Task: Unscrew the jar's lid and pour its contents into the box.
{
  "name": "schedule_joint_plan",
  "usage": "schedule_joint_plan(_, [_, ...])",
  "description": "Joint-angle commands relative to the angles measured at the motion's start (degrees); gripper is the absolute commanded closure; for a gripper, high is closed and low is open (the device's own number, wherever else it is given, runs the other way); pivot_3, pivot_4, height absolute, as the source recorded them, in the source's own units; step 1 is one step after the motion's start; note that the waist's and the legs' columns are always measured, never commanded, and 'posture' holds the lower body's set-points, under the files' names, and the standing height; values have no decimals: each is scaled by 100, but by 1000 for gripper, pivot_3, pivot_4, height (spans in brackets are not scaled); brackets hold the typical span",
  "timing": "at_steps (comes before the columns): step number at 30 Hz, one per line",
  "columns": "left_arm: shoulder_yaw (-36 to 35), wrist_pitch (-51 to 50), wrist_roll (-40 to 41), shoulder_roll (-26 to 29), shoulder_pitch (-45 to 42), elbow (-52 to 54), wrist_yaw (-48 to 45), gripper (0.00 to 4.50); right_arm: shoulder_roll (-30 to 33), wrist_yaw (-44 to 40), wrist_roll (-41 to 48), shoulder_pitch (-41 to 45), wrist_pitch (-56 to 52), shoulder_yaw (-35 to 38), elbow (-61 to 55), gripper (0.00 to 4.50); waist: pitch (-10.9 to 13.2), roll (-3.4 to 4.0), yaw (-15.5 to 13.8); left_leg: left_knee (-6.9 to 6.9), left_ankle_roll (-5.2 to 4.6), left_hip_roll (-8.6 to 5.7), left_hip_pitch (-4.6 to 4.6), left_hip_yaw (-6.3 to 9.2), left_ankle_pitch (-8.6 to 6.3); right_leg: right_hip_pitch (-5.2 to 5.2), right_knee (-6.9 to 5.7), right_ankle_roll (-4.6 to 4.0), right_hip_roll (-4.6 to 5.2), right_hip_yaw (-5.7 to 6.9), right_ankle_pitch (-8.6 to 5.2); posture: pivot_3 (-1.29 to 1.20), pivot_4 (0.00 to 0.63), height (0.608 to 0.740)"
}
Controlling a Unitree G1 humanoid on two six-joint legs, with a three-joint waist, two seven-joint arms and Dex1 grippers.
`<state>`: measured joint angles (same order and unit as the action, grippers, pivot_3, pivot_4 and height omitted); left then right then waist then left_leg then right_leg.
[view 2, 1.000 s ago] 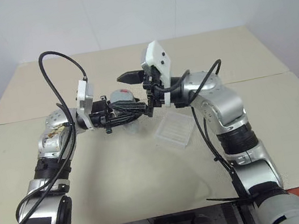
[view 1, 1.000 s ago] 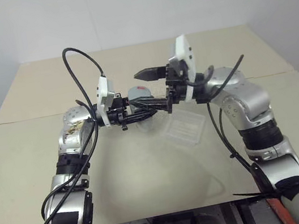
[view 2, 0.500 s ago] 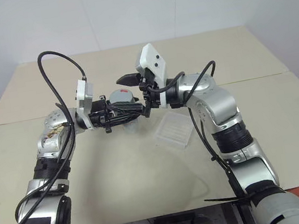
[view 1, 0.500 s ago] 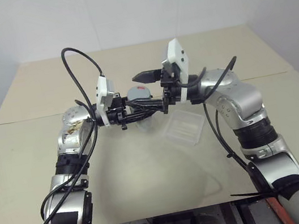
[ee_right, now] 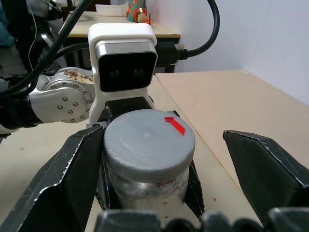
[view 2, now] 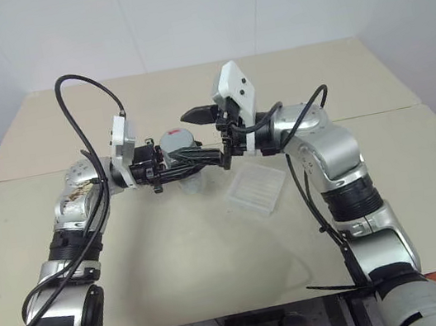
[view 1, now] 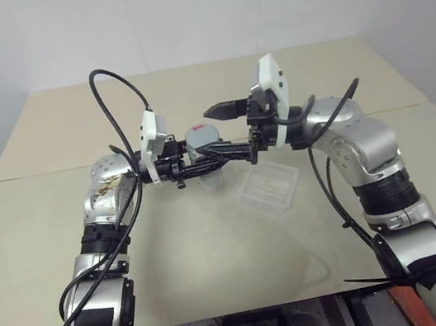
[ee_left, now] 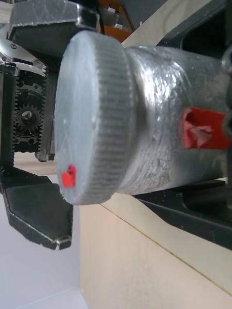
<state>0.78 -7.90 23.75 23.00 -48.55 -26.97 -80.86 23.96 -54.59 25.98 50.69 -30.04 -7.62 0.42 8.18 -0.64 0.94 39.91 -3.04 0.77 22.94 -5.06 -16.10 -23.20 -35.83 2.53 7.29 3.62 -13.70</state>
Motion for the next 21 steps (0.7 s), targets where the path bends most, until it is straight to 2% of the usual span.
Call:
schedule_joint_plan(1, [-65, 83, 82, 85, -73, 155, -160, 2384, 243, 166, -41, -30, 168, 502, -36, 39, 0, 0, 0, 0, 0, 0, 0, 0, 0, 0, 0, 0, 0, 0, 0, 0, 150, 740])
schedule_joint_plan(21, [-90, 92, 34, 90, -114, 57, -159, 2384, 611, 11, 171, -452, 58, 778, -494, 39, 0, 0, -10, 0, 0, 1, 1, 0, 0, 0, 1, 0, 0, 0, 0, 0, 150, 740])
